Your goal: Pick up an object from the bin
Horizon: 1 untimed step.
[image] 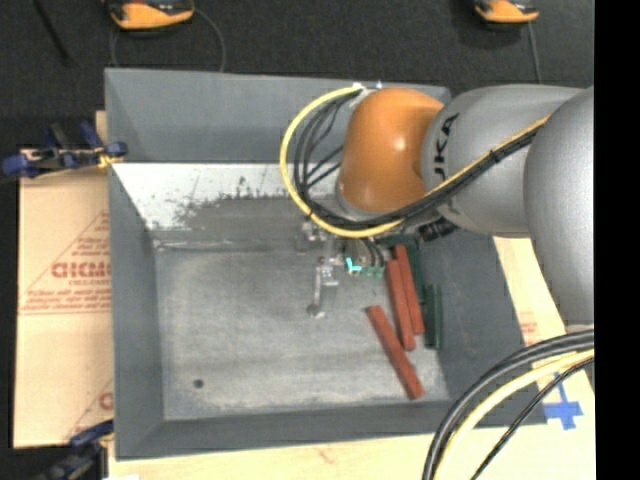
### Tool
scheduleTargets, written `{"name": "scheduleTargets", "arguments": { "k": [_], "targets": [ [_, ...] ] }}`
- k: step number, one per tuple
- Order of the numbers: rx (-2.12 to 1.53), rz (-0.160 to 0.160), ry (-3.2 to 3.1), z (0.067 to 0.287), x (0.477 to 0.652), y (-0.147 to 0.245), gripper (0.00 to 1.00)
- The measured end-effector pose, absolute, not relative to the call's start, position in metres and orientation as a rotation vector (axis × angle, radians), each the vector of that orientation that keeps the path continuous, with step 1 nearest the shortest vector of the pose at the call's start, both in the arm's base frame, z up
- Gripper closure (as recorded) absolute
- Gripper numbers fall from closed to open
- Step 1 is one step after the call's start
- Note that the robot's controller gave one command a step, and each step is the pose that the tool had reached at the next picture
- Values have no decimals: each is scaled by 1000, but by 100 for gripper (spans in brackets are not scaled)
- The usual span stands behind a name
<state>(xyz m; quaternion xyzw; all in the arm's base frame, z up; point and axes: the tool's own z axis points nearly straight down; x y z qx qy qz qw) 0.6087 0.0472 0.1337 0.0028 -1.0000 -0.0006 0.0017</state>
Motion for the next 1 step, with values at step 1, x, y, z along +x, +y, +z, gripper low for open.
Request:
{"name": "scheduleTargets", "arguments": {
  "k": [1],
  "targets": [
    [6, 6, -3149, 142, 633, -11, 0]
  ]
}}
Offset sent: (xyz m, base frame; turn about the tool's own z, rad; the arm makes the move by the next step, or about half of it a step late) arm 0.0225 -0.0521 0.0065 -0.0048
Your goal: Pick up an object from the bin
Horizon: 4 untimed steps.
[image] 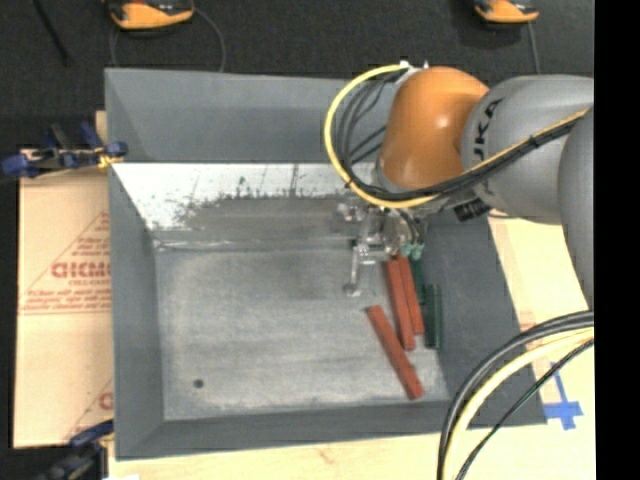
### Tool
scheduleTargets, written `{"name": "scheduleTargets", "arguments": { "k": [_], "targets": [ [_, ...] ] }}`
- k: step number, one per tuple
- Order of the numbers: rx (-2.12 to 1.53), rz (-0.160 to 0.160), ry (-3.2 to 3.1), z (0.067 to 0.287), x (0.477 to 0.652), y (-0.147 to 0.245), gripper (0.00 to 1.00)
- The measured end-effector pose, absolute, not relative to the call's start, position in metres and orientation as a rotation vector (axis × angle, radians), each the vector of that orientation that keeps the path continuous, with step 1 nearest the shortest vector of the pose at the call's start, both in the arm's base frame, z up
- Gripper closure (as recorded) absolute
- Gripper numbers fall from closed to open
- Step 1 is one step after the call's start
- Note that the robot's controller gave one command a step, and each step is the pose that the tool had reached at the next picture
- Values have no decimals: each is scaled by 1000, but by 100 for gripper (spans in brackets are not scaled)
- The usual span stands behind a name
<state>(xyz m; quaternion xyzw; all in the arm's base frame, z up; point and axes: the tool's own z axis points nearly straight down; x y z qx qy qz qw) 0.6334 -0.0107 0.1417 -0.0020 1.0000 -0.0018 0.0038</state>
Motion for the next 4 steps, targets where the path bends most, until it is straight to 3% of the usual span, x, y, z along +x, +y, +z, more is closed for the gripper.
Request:
{"name": "scheduleTargets", "arguments": {
  "k": [1, 2, 3, 4],
  "targets": [
    [189, 1, 3127, 71, 622, -76, 0],
    [101, -4, 3136, 96, 593, -135, 0],
    [247, 9, 3124, 82, 547, -156, 0],
    [642, 28, 3064, 74, 493, -149, 0]
  ]
}}
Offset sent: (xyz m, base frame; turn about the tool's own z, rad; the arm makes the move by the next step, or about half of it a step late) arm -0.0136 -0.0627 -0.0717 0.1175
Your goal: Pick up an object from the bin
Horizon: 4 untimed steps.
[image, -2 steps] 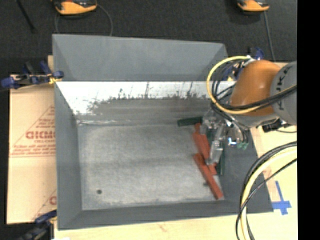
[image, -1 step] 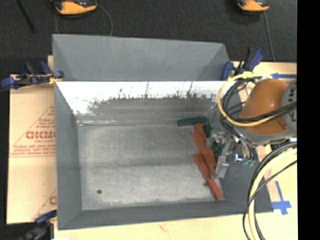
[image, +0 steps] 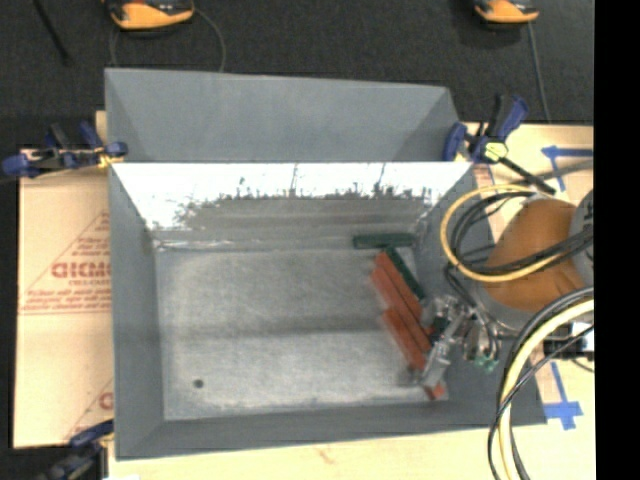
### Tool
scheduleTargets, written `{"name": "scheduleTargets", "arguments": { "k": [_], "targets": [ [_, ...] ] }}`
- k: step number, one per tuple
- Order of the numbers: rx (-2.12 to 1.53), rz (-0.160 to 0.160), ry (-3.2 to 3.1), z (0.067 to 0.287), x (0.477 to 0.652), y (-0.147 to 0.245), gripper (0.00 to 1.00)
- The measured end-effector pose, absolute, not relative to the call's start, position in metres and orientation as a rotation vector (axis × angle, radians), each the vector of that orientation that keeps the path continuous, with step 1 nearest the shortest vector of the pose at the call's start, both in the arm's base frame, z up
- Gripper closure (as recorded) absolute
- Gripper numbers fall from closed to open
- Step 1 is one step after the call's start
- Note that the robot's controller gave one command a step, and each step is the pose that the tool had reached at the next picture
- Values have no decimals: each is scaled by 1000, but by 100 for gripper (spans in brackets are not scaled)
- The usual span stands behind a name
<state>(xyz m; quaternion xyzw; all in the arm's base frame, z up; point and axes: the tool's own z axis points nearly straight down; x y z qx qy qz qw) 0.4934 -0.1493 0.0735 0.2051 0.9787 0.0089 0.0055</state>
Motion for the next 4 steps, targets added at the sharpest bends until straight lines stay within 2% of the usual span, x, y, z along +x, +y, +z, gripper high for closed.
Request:
{"name": "scheduleTargets", "arguments": {
  "k": [1, 2, 3, 4],
  "targets": [
    [663, 25, 3073, 75, 491, -153, 100],
    [650, 29, 3086, 71, 488, -149, 0],
    [660, 15, 3056, 75, 493, -156, 100],
    [656, 1, 3060, 209, 505, -132, 100]
  ]
}}
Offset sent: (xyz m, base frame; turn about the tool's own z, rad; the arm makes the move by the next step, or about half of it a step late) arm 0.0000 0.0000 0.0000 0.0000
